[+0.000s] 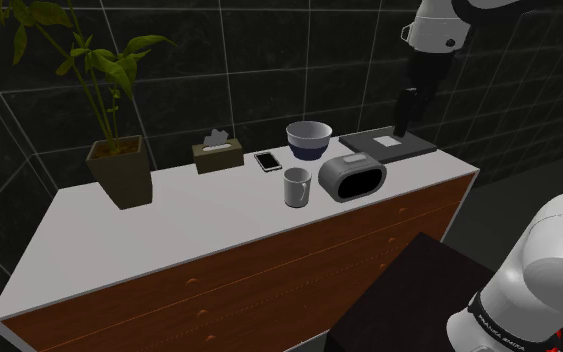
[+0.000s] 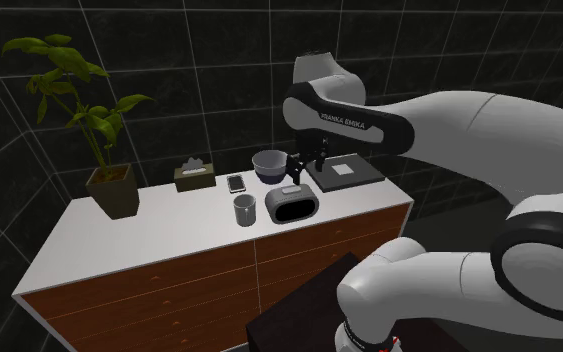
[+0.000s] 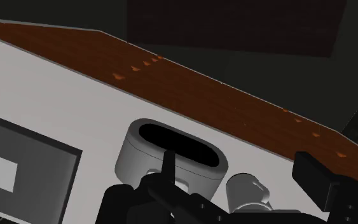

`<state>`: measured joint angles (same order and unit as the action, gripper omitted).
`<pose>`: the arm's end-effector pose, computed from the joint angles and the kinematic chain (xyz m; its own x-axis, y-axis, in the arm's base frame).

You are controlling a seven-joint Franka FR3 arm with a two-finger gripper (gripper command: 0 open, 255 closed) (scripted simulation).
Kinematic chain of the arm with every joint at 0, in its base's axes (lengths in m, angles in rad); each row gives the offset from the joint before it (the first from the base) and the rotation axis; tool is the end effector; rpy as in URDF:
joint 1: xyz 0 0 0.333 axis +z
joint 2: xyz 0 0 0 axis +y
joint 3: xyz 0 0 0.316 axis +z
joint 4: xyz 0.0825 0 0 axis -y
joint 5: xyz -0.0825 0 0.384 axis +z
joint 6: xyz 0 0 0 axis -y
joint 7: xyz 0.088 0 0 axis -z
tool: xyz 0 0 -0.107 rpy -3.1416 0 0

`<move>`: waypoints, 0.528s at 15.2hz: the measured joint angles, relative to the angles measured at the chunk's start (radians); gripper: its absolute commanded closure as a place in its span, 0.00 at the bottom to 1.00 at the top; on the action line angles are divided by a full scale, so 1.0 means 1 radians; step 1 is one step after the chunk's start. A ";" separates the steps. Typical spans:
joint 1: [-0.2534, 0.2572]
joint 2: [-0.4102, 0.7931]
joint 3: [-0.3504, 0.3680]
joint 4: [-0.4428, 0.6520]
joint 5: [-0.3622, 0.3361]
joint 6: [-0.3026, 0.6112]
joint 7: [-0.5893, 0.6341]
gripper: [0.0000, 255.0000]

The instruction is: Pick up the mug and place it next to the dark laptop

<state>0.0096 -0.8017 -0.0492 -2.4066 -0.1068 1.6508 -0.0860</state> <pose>0.3093 -0.0269 0.5784 0.9969 0.0680 0.0388 0.0650 -0.9951 0.0749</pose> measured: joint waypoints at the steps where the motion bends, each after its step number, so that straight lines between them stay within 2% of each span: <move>1: 0.000 0.000 0.000 0.000 0.000 0.000 0.000 0.00; 8: 0.020 0.178 -0.017 -0.015 0.031 0.199 0.003 0.00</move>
<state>0.0299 -0.6235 -0.0663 -2.4220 -0.0760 1.8495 -0.0827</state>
